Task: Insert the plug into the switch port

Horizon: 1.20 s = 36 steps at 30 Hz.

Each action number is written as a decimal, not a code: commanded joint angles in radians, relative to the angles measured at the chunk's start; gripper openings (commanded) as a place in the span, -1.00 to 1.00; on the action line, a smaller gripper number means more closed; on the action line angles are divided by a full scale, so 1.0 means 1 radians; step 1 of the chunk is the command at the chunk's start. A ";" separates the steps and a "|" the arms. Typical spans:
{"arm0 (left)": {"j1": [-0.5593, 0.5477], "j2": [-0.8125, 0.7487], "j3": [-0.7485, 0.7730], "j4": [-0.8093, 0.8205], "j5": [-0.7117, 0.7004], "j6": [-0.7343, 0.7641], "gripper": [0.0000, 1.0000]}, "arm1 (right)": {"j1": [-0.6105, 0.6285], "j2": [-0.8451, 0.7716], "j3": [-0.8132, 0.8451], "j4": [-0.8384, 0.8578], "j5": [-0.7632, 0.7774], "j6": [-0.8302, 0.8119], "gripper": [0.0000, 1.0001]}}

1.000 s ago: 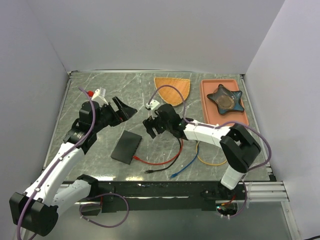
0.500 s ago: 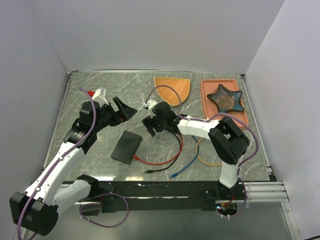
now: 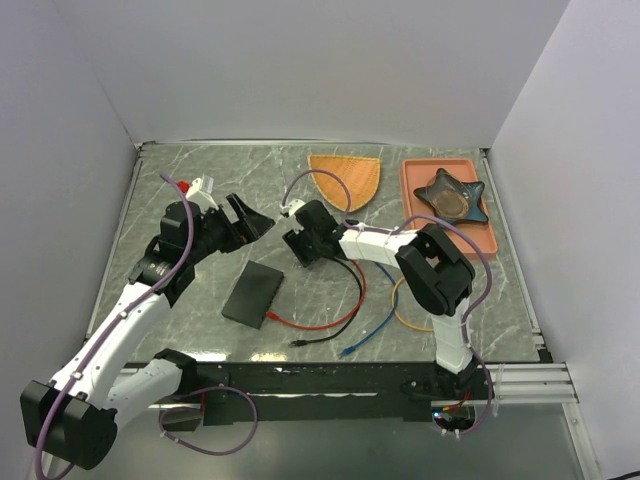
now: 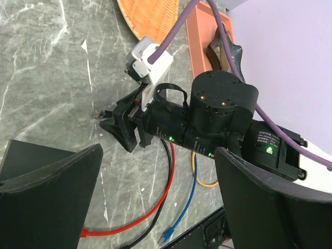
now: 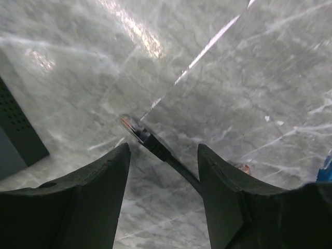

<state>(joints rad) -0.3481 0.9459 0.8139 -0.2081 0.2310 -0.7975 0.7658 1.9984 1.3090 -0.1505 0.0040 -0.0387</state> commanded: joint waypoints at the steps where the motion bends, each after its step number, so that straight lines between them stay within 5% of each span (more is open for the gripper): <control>1: 0.003 -0.016 0.036 -0.002 -0.002 0.011 0.92 | 0.003 0.000 0.021 -0.018 0.017 0.003 0.24; 4: 0.003 -0.009 0.039 -0.007 -0.005 0.014 0.92 | 0.003 0.011 0.026 -0.029 0.030 0.008 -0.28; 5: 0.003 -0.009 0.047 -0.008 -0.004 0.015 0.92 | 0.004 0.014 0.035 -0.038 0.037 0.010 -0.63; 8: 0.001 -0.012 0.044 -0.008 -0.004 0.015 0.93 | 0.004 0.022 0.050 -0.046 0.074 0.003 -1.00; 16: 0.003 -0.032 0.042 -0.031 -0.030 0.029 0.92 | 0.003 -0.121 -0.014 -0.003 0.215 -0.010 -1.00; 36: 0.003 -0.073 0.044 -0.062 -0.056 0.032 0.92 | 0.003 -0.845 -0.198 0.103 0.551 -0.161 -1.00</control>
<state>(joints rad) -0.3481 0.8925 0.8196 -0.2829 0.1768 -0.7708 0.7662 1.2598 1.1484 -0.1173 0.4423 -0.1349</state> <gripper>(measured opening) 0.963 0.022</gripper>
